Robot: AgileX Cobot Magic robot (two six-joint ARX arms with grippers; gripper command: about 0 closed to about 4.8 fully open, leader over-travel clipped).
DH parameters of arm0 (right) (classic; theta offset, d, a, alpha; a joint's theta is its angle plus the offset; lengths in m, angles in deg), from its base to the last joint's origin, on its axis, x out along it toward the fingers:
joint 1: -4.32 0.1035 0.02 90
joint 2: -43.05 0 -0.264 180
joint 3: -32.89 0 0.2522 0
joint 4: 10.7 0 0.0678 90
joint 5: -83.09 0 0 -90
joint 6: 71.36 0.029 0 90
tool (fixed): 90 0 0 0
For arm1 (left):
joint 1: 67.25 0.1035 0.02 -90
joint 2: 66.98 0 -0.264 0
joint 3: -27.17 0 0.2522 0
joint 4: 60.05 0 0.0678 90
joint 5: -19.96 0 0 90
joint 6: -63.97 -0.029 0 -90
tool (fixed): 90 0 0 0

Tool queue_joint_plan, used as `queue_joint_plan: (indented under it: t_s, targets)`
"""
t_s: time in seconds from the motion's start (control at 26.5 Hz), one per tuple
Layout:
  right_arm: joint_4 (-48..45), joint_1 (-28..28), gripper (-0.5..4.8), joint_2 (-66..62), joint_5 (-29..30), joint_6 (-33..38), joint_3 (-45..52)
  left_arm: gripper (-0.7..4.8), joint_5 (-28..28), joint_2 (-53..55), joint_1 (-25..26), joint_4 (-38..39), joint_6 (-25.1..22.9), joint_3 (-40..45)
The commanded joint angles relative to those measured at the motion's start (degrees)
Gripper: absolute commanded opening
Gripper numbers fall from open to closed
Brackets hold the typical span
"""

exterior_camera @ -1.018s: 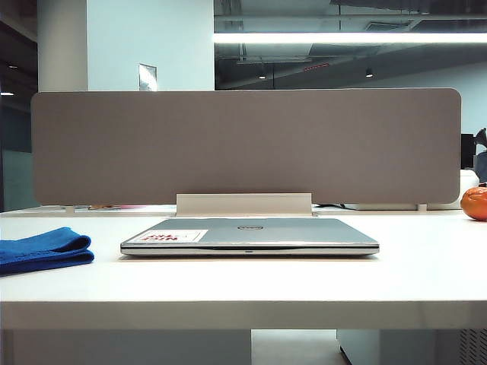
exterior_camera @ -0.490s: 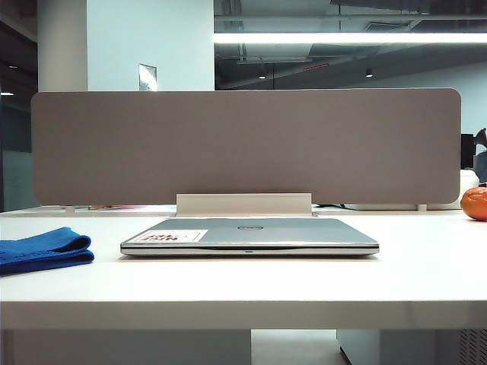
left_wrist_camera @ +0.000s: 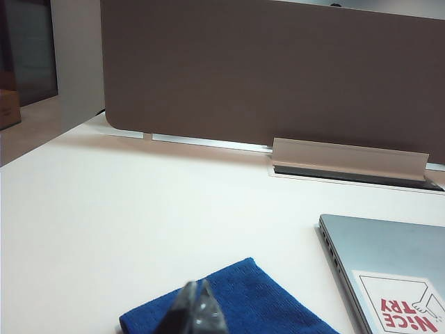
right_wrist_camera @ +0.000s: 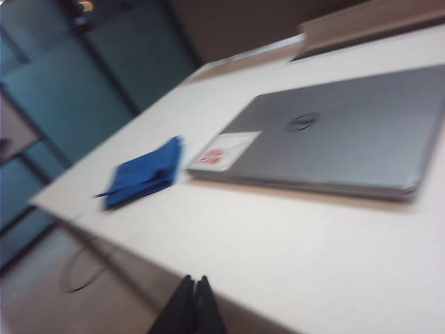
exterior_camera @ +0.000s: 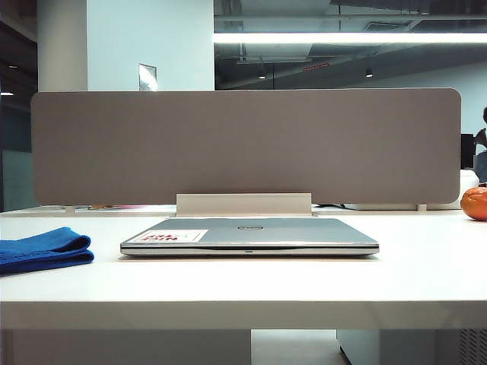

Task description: Pick up the blue rag and put it over the laptop.

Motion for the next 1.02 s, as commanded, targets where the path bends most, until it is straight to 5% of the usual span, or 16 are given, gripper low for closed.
queue_joint_plan:
  t_s: [0.04,0.19,0.34,0.53,1.02]
  targets:
    - [-0.74,0.04,-0.05,0.13,4.98,4.22,0.31,-0.06,-0.02,0.07,-0.02,-0.7,0.17,-0.17]
    - [-0.72,0.04,-0.05,0.13,5.2,5.51,0.31,-0.06,-0.04,0.07,-0.02,-0.68,1.2,-0.37]
    - [-0.7,0.04,-0.05,0.13,5.22,5.51,0.31,-0.06,-0.13,0.09,-0.04,1.73,10.84,-2.32]
    - [-0.72,0.07,-0.05,0.13,5.22,5.51,0.31,-0.06,-0.35,1.7,-0.04,11.56,10.91,-7.06]
    - [-0.72,0.04,-0.05,0.13,4.98,5.49,0.31,-0.06,-1.33,35.6,-0.02,13.46,10.1,-30.62]
